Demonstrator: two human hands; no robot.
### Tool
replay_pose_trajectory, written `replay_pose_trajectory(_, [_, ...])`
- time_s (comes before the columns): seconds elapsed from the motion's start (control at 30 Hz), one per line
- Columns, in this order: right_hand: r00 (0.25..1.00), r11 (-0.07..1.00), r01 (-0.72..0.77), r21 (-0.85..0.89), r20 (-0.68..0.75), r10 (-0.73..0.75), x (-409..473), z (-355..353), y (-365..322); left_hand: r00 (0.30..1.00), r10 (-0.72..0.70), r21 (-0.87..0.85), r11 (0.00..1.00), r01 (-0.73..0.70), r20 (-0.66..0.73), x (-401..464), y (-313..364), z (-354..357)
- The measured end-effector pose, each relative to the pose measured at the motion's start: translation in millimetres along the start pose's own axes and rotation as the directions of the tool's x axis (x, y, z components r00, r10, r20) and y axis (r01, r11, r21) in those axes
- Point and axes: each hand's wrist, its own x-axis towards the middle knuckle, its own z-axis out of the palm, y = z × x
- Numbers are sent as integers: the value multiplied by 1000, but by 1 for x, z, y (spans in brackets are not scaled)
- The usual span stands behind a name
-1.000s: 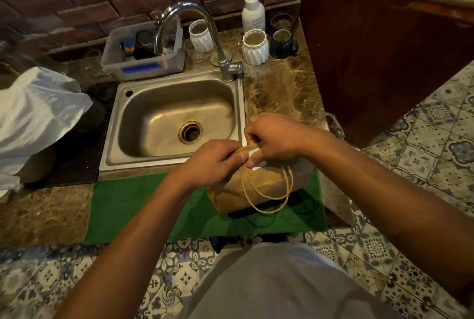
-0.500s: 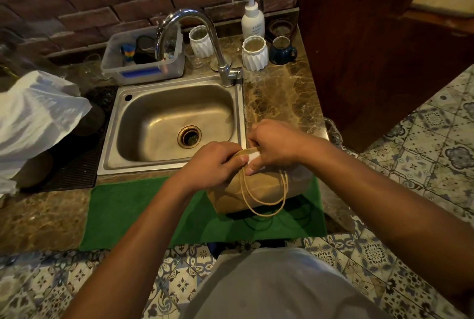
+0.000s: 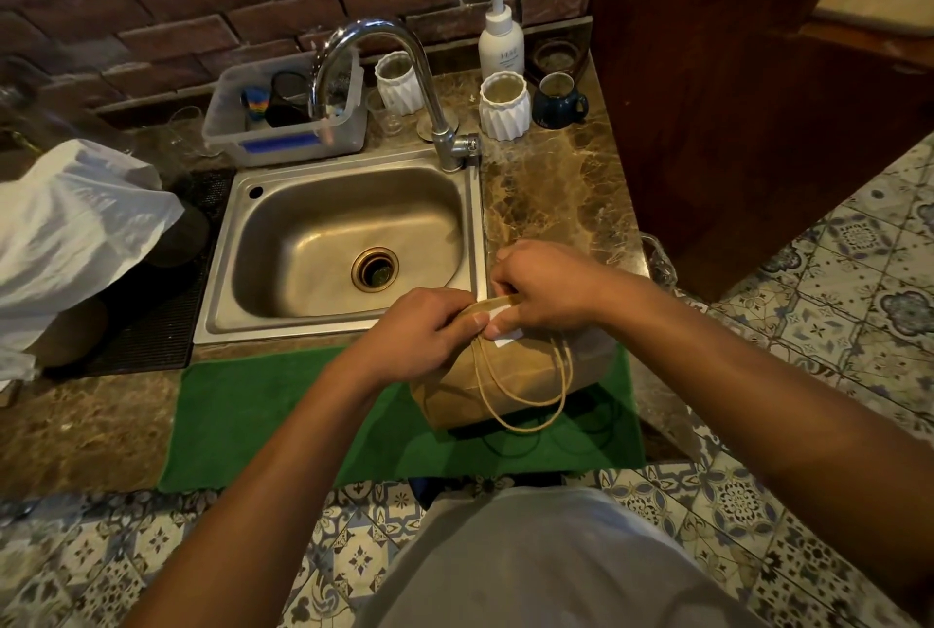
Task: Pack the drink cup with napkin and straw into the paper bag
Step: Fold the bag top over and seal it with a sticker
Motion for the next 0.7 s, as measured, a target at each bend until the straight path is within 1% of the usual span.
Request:
replay_pose_trajectory(0.13, [997, 999, 47, 6, 67, -47, -3, -8, 7, 1000, 17, -2, 1000, -17, 13, -2, -4, -3])
replay_pose_trajectory(0.23, [995, 998, 48, 44, 86, -52, -6, -10, 12, 1000, 20, 10, 1000, -20, 5, -3, -4, -3])
replay_pose_trajectory(0.33, [995, 991, 86, 98, 51, -91, -9, -10, 12, 1000, 10, 45, 999, -10, 2, 0, -5, -4])
replay_pose_trajectory(0.43, [995, 991, 97, 92, -1, -97, -8, -8, 10, 999, -17, 127, 992, 21, -35, 3, -3, -3])
replay_pose_trajectory(0.53, [992, 987, 122, 103, -19, -121, -8, -4, 11, 998, 8, 84, 996, -2, -67, 1, -3, 0])
replay_pose_trajectory(0.63, [987, 975, 158, 158, -9, -158, -9, -4, 16, 998, 18, 40, 999, -15, -60, 0, -5, 1])
replay_pose_trajectory(0.7, [988, 971, 153, 181, -9, -154, -7, -5, 18, 998, 7, 10, 1000, -7, -61, -1, -6, 0])
